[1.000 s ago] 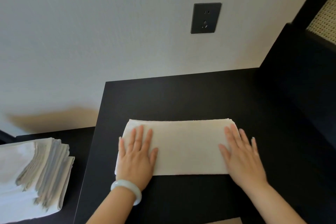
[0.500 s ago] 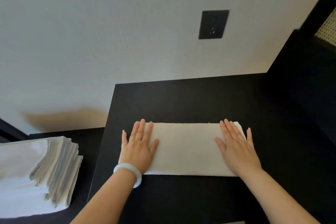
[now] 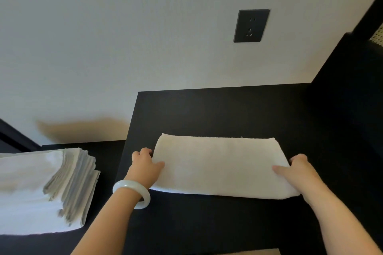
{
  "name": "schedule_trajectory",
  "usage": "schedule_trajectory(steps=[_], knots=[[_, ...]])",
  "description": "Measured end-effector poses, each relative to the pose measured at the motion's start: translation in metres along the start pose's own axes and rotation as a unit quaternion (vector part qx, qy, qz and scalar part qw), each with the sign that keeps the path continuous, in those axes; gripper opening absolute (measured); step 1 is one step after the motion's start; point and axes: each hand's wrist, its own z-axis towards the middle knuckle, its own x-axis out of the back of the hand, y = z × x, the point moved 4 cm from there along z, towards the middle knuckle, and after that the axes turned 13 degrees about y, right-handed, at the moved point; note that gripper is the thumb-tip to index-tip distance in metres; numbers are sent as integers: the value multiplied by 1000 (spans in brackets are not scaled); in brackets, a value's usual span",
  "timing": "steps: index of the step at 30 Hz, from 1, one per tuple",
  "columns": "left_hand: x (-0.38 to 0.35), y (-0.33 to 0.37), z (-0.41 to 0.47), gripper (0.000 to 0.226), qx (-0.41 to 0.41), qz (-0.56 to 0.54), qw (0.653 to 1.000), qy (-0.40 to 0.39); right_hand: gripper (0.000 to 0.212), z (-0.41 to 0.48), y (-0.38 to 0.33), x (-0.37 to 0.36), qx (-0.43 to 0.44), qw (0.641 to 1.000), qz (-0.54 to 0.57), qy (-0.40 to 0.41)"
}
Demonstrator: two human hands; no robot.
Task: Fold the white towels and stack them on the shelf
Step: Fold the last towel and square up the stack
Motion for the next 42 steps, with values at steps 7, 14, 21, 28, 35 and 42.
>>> schedule_trajectory(steps=[7, 14, 21, 28, 35, 42], knots=[[14, -20, -2, 13, 126, -211, 967, -60, 37, -35, -34, 4, -29, 961, 219, -165], [65, -74, -20, 11, 111, -321, 940, -9, 30, -125, -102, -11, 63, 931, 292, -209], [159, -204, -37, 12, 119, -398, 908, 62, 33, -264, -169, -66, 120, 901, 330, -253], [277, -341, -30, 11, 103, -326, 930, 137, 18, -417, -239, -153, 204, 863, 329, -326], [341, -422, 21, 16, 115, -254, 952, 128, 17, -477, -282, -224, 204, 864, 321, -331], [356, -463, 107, 12, 140, -275, 947, 84, 26, -483, -334, -295, 172, 863, 338, -333]])
